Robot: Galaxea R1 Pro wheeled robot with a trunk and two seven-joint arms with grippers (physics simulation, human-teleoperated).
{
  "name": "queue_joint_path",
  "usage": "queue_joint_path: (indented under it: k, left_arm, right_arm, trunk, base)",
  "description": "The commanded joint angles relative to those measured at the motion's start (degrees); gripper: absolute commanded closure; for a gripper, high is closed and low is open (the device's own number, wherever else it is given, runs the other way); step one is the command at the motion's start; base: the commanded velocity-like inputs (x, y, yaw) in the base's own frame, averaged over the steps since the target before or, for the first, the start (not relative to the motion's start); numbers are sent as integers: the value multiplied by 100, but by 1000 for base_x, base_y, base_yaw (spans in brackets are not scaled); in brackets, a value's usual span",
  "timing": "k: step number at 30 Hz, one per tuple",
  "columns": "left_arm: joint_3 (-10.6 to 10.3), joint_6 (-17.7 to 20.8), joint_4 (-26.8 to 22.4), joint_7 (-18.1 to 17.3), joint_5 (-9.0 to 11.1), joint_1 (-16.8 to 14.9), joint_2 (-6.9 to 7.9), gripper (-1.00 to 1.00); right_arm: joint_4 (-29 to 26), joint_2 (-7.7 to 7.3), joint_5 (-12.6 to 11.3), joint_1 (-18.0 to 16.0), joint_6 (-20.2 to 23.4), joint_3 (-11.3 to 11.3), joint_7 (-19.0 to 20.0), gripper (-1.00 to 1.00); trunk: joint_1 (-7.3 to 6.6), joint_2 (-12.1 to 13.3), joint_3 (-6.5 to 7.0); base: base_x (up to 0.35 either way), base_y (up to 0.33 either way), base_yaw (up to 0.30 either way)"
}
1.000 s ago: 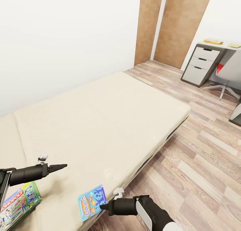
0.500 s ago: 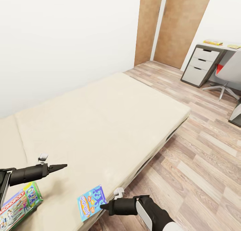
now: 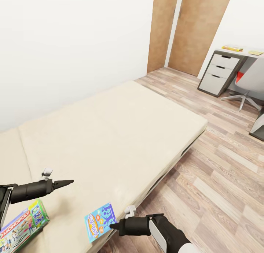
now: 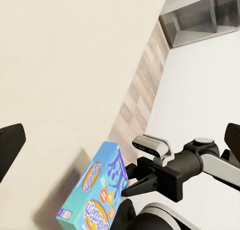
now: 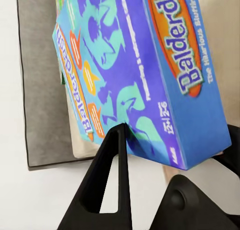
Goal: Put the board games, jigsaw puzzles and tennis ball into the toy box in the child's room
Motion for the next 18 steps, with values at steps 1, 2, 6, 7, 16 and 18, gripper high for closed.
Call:
queue_joint_path:
  k: [1,2,6,7,16,18]
  left_arm:
    - [10,58,-5,-53,-61,-3,-1,-100]
    - [8,58,-5,-53,-61,-3,-1,-100]
    - [9,59,-5,-53,-61,-3,-1,-100]
    - [9,59,-5,-53,-61,-3,-1,-100]
    - [13,59,-5,-53,-68,-3,-1,-100]
    - [14,59,-5,-53,-69,-3,1,-100]
  right_arm:
    - [0,0,-36,-5,44,4,-4,100]
    - [0,0,-36,-4,44,4,-4,100]
    - [0,0,-36,-5,41,4,-8,100]
    - [0,0,-36,-6,39,4,-10,100]
    - [-8,0,-36,-3,14,-1,-8,100]
    - [-9,0,-34,-6,18,-3,-20,100]
  trunk:
    - [-23,40,15]
    - [-45,80,33]
    - [-133,240,105]
    - [-155,280,123]
    - [-352,641,284]
    - [-396,721,320]
  base:
    - [0,0,0]
    - [0,0,0]
    - [0,0,0]
    - [0,0,0]
    - [0,0,0]
    - [0,0,0]
